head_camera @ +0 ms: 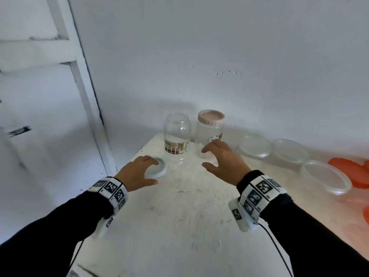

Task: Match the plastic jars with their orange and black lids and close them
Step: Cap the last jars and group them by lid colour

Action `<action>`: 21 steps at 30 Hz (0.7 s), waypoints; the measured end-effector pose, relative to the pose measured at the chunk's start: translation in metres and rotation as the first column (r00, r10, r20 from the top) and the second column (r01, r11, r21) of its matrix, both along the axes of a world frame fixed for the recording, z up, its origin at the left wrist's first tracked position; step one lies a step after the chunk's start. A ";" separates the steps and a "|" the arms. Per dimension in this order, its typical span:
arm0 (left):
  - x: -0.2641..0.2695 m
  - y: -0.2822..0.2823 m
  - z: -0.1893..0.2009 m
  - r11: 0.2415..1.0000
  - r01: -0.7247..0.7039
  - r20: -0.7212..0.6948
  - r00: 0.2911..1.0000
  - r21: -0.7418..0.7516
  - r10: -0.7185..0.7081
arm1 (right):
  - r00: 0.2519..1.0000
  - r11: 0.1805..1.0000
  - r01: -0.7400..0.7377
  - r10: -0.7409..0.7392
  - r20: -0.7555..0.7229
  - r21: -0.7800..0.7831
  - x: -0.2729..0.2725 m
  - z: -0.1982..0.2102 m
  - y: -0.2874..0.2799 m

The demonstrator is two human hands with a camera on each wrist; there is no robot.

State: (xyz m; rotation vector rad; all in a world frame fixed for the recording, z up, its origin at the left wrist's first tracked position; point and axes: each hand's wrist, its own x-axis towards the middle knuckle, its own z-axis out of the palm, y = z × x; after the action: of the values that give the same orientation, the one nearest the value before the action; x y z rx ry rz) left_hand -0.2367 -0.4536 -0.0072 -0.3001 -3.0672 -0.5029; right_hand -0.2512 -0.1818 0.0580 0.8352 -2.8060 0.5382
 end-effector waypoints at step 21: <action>-0.066 -0.040 -0.018 0.965 0.256 0.285 0.923 0.052 -0.260 | 0.989 0.988 0.129 -0.122 -0.082 0.086 -0.090 0.018 -0.106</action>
State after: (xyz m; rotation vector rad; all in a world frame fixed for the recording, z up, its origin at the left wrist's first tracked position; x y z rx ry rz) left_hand -0.3031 -0.4933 -0.0254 -0.6991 -3.3221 -0.6285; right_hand -0.3413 -0.2878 0.0761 0.6739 -2.8062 0.3537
